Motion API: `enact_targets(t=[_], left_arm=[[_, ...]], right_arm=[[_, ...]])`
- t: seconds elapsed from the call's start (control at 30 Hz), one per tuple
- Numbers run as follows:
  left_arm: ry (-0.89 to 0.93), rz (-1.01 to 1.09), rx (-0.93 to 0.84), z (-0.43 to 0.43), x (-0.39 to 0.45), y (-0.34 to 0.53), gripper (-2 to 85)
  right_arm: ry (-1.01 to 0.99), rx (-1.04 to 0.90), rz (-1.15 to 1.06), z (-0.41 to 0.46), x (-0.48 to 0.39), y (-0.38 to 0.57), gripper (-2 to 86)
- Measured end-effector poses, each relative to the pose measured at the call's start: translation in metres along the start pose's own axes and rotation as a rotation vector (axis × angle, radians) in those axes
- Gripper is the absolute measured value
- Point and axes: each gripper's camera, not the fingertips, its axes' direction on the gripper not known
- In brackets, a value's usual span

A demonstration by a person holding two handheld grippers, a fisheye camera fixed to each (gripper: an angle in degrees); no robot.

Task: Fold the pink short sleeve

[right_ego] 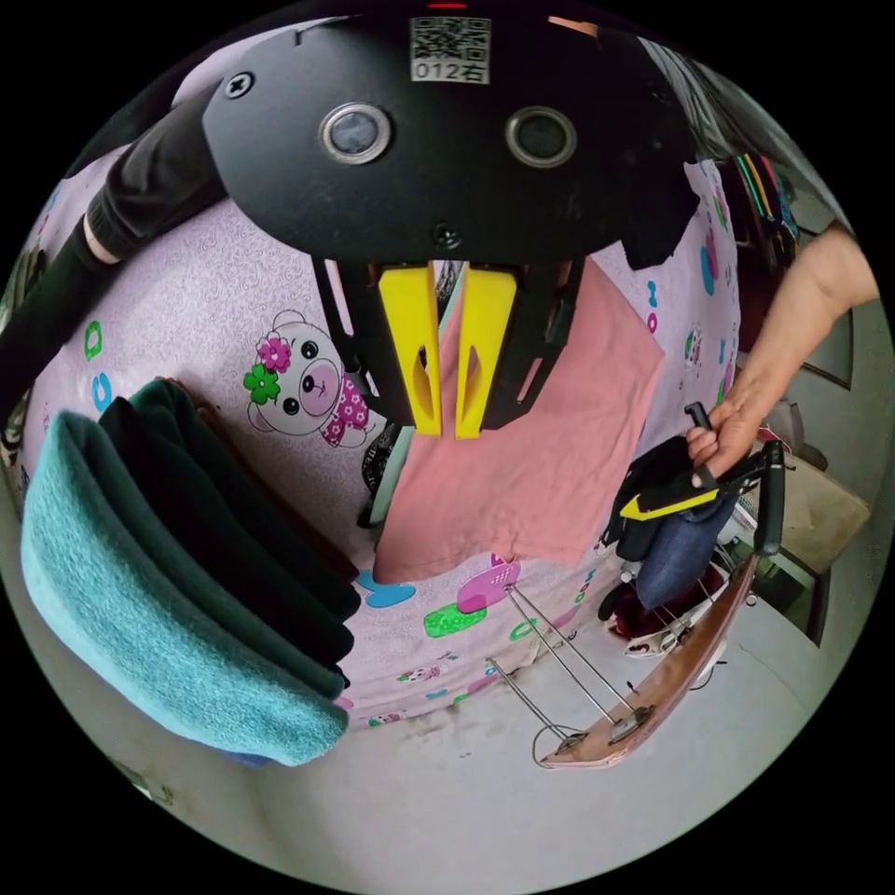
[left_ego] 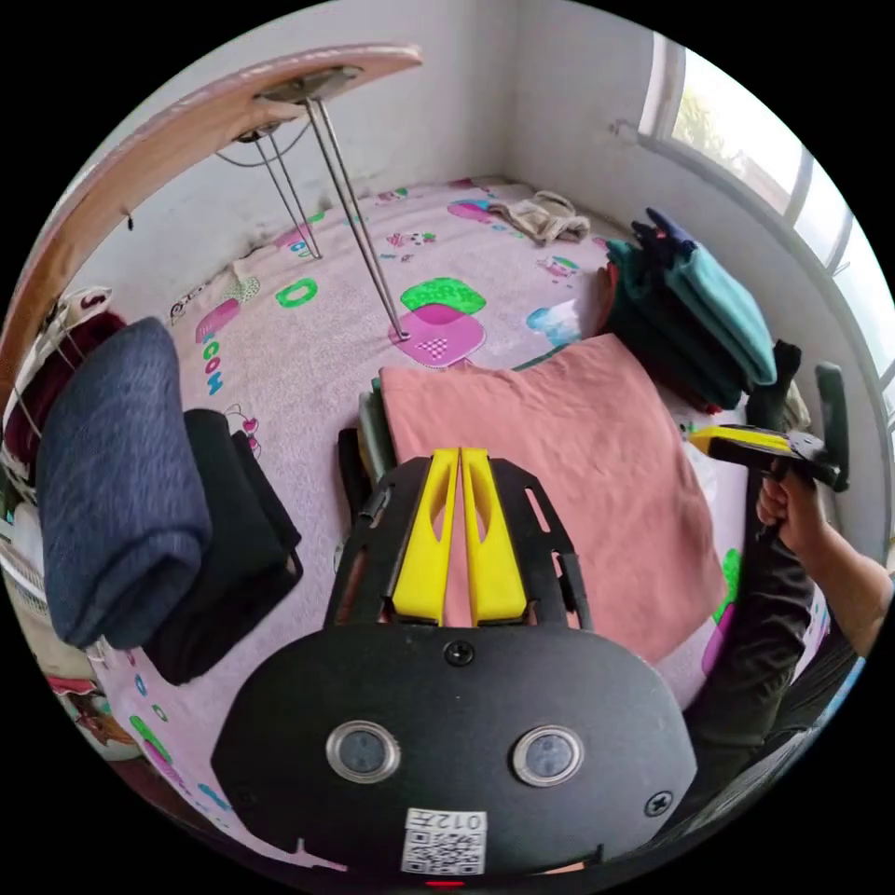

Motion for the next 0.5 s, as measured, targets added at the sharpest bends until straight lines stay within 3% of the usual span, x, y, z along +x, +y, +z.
enact_targets(t=[0.2,0.5], left_arm=[[-0.064,-0.004,-0.149,0.058,-0.021,-0.03,0.5],[0.042,-0.08,-0.12,0.044,-0.065,-0.018,1.6]], right_arm=[[-0.01,-0.043,-0.022,0.027,0.01,-0.017,-0.6],[-0.04,-0.142,-0.022,0.011,0.036,-0.025,-0.5]])
